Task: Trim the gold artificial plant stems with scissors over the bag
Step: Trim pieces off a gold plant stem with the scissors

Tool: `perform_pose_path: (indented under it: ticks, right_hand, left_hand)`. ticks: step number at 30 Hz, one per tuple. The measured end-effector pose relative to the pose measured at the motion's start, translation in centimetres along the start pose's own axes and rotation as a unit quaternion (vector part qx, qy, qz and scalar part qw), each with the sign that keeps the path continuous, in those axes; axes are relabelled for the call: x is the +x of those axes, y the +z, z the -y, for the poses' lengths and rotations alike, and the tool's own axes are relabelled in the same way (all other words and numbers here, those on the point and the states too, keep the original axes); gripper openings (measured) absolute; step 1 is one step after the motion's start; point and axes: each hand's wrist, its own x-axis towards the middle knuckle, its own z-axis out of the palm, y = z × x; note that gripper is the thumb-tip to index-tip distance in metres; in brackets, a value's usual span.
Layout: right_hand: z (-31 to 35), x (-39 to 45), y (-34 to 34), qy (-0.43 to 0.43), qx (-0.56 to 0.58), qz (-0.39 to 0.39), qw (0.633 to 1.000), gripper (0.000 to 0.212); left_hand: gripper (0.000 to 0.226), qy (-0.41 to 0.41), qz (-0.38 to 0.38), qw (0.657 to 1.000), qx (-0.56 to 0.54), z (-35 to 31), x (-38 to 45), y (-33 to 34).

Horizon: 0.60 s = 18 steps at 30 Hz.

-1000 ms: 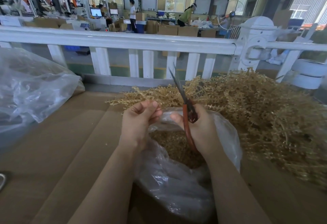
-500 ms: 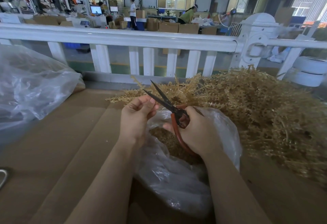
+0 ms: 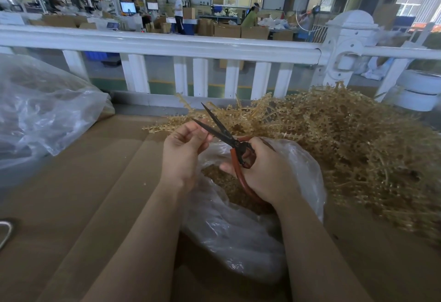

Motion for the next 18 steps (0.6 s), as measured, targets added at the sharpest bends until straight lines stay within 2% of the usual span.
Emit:
perform_pose_path:
  ticks: [9,18]
  right_hand:
    - [-0.2,0.02,0.19,-0.014,-0.022,-0.003,1.0,0.057]
    - [0.15,-0.14,-0.11,-0.015,0.003,-0.015,1.0,0.059]
  left_hand:
    - [0.018,0.058,0.018,0.998,0.003,0.06,0.16,-0.13]
    - [0.012,0.049,0.036,0.998,0.002,-0.03,-0.02,0.02]
